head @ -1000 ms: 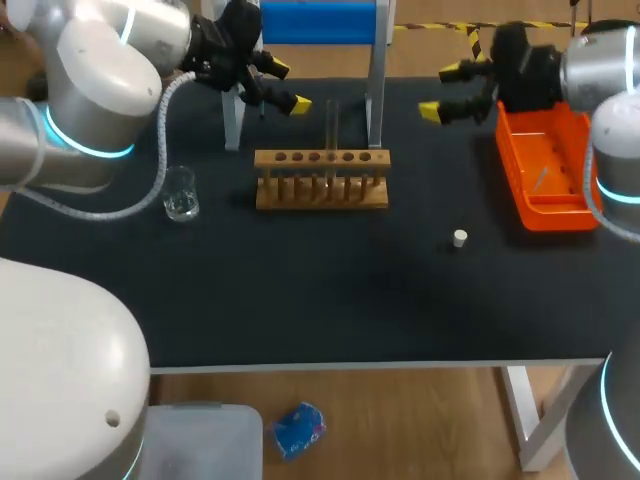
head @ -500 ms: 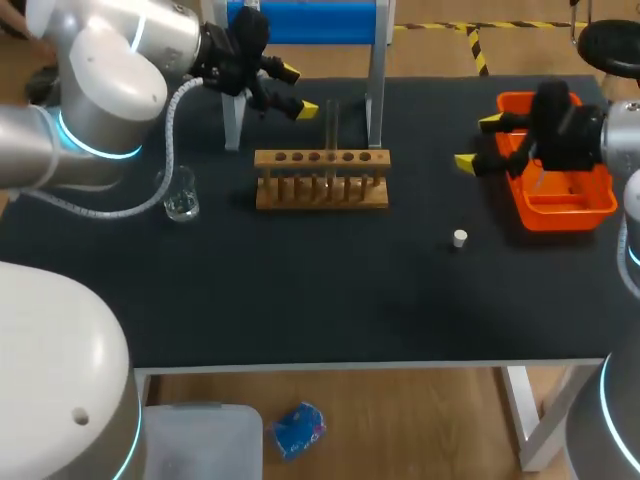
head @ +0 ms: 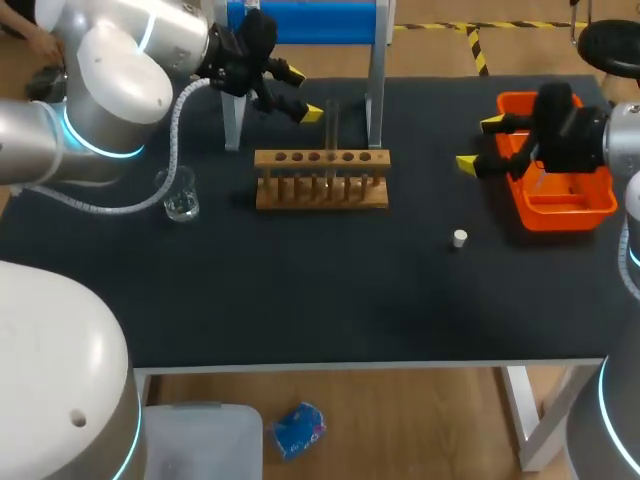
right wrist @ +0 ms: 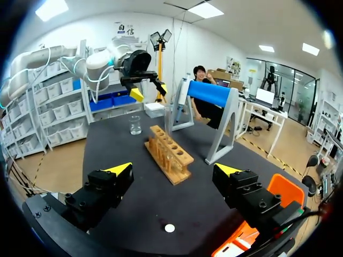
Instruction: Invert the test tube, pick up the pipette, mount the tip to pipette, aspirate from beaker and dispense into the tube, eject the tip, return the pipette, and cap with the stopper.
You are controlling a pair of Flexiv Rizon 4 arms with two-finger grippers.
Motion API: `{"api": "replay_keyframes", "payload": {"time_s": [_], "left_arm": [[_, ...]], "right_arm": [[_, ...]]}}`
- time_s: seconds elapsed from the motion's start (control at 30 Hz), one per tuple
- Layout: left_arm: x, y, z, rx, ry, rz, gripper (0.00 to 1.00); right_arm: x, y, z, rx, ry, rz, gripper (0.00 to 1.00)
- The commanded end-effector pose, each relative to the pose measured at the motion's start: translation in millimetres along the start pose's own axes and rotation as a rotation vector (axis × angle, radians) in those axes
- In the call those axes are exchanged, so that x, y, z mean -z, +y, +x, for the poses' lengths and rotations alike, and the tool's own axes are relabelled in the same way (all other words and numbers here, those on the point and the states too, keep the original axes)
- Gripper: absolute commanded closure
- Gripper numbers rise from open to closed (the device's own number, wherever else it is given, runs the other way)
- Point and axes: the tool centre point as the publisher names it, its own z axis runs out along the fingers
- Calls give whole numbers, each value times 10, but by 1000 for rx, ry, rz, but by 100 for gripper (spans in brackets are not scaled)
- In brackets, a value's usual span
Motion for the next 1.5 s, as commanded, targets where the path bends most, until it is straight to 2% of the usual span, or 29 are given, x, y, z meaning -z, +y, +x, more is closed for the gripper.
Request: {"api": "replay_keyframes", "payload": {"time_s": [0.03,0.53,0.6,0.67,0.97,1.23,1.37,1.5], "left_arm": [[-91,26,-51,1,10,-5,0],[-152,91,-67,6,16,-13,0],[-152,91,-67,6,16,-13,0],[-152,91,-67,6,16,-13,0],[-152,91,-67,6,16,-13,0],[-152,91,-67,6,16,-13,0],[-152,91,-67,6,16,-13,0],[-152,91,-67,6,16,-13,0]], "right_arm": [[4,-1,4,0,0,1,0],[4,-1,4,0,0,1,0],[-32,-89,19,39,-27,52,0],[-40,-183,38,25,-7,68,0],[-105,-774,93,-14,-75,185,0],[-251,-1304,89,-59,-52,246,0],[-314,-1469,49,-86,-47,264,0],[-314,-1469,49,-86,-47,264,0]]}}
